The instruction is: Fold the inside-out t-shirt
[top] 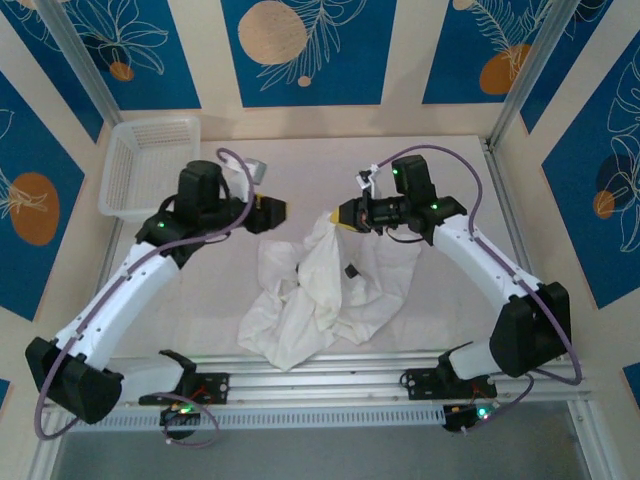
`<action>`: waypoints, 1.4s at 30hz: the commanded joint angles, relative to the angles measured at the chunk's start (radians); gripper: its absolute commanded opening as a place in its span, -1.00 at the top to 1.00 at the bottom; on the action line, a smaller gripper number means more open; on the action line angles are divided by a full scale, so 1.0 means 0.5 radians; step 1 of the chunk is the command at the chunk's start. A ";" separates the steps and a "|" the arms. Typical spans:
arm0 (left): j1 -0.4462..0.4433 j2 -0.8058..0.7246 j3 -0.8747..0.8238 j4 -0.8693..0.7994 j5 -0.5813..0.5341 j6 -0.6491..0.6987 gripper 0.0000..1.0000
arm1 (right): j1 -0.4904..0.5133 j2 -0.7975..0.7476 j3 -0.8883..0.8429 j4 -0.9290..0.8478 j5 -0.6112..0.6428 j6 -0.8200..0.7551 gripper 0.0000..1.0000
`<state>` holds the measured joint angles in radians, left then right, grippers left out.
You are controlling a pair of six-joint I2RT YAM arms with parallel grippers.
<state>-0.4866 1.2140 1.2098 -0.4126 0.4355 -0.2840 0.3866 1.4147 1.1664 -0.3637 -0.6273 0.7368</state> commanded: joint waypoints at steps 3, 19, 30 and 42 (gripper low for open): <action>-0.098 0.362 0.155 -0.074 0.261 0.191 -0.12 | 0.011 0.056 0.142 -0.242 -0.040 -0.194 1.00; -0.093 0.694 -0.036 0.389 0.613 -0.238 1.00 | 0.019 0.102 0.127 -0.200 0.028 -0.141 0.91; -0.069 0.389 -0.159 0.685 0.342 -0.575 1.00 | -0.142 0.302 0.043 -0.294 0.532 -0.456 0.47; -0.191 0.559 0.275 -0.161 -0.936 -0.615 1.00 | -0.007 -0.293 -0.142 -0.140 0.801 -0.344 -0.04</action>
<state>-0.5659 1.4776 1.2797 -0.3885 0.1589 -0.5686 0.2668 1.3911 1.1538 -0.5011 -0.2905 0.5747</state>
